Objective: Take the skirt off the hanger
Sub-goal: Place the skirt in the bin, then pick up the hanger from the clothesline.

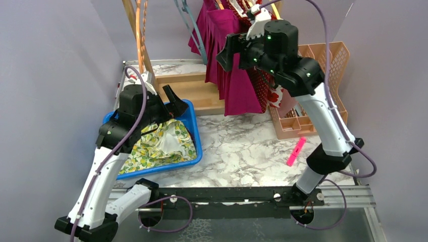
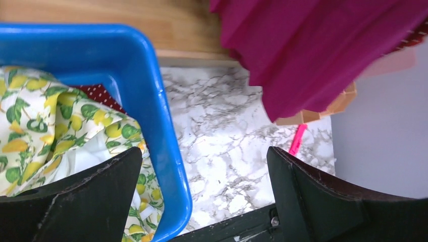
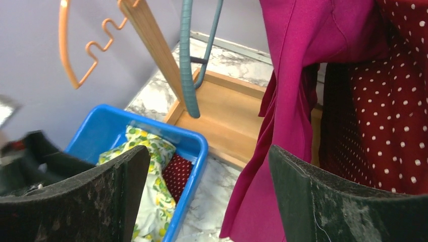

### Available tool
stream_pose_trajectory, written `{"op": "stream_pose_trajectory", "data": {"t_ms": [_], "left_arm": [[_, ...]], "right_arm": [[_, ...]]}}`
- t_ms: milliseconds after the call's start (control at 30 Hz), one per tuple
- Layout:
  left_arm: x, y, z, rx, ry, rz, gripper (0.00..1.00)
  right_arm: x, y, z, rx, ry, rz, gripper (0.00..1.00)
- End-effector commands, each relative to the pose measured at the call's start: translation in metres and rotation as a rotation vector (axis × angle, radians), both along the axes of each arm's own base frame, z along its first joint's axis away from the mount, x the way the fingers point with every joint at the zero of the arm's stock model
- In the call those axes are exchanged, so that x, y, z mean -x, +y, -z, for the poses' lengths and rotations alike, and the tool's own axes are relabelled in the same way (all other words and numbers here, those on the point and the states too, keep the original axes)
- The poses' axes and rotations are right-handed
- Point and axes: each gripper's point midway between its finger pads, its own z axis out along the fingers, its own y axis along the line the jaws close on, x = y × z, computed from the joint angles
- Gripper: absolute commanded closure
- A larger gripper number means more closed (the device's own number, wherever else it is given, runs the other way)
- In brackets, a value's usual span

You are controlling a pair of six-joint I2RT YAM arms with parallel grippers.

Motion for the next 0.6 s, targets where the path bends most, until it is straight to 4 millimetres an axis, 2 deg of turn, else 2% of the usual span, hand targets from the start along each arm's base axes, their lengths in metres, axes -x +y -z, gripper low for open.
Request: {"op": "stream_pose_trajectory", "data": {"t_ms": [0,67,233,367,467,567], "left_arm": [[0.016,-0.007,-0.035,-0.043,-0.1,0.153,0.03],[0.019,-0.004,-0.058,-0.048,-0.172,0.154,0.03],[0.019,-0.003,-0.094,-0.067,-0.277,0.182,0.02],[0.018,-0.008,-0.113,-0.061,-0.322,0.214,0.02],[0.017,-0.013,-0.122,-0.071,-0.353,0.253,0.02],[0.015,-0.014,-0.128,-0.087,-0.377,0.272,0.02]], "right_arm": [[-0.032,-0.007,-0.019,-0.008,-0.107,0.101,0.09],[-0.046,-0.011,-0.02,0.003,-0.125,0.139,0.12],[-0.069,-0.015,-0.017,0.05,-0.174,0.194,0.12],[-0.088,-0.009,-0.01,0.063,-0.196,0.178,0.14],[-0.101,0.003,-0.006,0.063,-0.225,0.161,0.22],[-0.12,0.013,0.0,0.064,-0.25,0.176,0.25]]}}
